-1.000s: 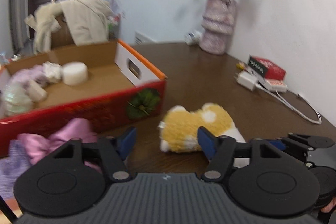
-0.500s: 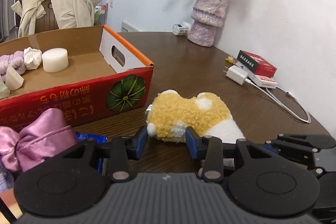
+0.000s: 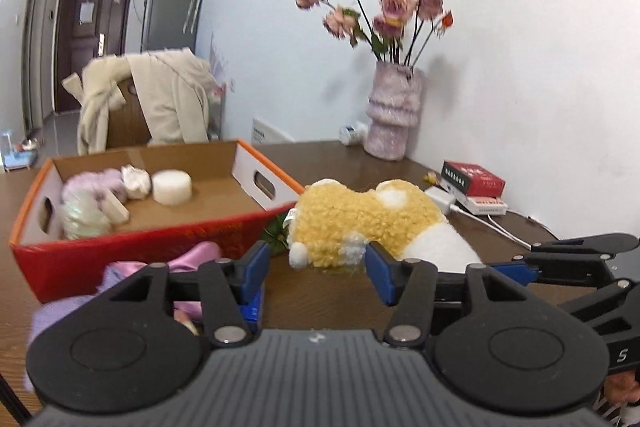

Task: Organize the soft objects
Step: 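Close both grippers on the white-and-yellow plush lamb, then lift the plush lamb with both grippers and lower it into the box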

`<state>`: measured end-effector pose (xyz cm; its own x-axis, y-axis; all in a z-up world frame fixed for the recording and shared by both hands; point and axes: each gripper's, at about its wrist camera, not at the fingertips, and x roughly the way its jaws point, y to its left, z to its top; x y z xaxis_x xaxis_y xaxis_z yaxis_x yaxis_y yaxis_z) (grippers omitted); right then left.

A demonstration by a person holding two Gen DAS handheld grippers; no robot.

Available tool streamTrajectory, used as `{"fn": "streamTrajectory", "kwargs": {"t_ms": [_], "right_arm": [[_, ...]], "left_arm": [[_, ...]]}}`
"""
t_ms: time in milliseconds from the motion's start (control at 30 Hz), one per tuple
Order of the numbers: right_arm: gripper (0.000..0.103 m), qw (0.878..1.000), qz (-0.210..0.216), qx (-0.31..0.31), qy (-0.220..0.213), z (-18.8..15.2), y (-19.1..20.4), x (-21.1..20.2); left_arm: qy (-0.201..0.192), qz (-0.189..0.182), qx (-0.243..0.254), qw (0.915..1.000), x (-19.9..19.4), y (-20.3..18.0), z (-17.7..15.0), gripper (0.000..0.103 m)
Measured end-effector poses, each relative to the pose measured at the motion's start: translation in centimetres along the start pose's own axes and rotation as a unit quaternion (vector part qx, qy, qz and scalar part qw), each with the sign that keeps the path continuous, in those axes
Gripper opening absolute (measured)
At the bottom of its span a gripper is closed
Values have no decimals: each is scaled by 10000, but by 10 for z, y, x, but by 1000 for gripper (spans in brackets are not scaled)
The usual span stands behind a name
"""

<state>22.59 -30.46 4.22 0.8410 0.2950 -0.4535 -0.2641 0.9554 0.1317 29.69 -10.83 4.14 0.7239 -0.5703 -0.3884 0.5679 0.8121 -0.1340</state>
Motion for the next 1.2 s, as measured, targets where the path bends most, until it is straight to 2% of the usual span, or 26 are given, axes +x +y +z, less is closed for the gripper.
{"fn": "streamTrajectory", "kwargs": {"t_ms": [233,400,600,767,900,1033,1200], "right_arm": [[48,9994,182,-282,80,27,11,3],[48,9982,434,-330,250,68,-6,33],[48,9970,301,-459,550,115,-24,108],[48,9954,-117,-448,834,140,-38,183],[48,9920,-363,-331,1163,151,-48,238],[48,9863,-622,-420,1467,157,-47,280],[49,9834,-352,-289,1756,156,-55,310]], "left_arm": [[-266,36,111,9996,-5,12,19,54],[-223,-12,31,9997,25,37,51,51],[66,2,-186,9998,101,86,83,51],[508,76,-653,9965,175,127,95,51],[751,197,-786,9939,220,149,98,50],[1094,134,-1139,9874,243,166,96,43],[1229,299,-940,9875,245,165,96,44]]}}
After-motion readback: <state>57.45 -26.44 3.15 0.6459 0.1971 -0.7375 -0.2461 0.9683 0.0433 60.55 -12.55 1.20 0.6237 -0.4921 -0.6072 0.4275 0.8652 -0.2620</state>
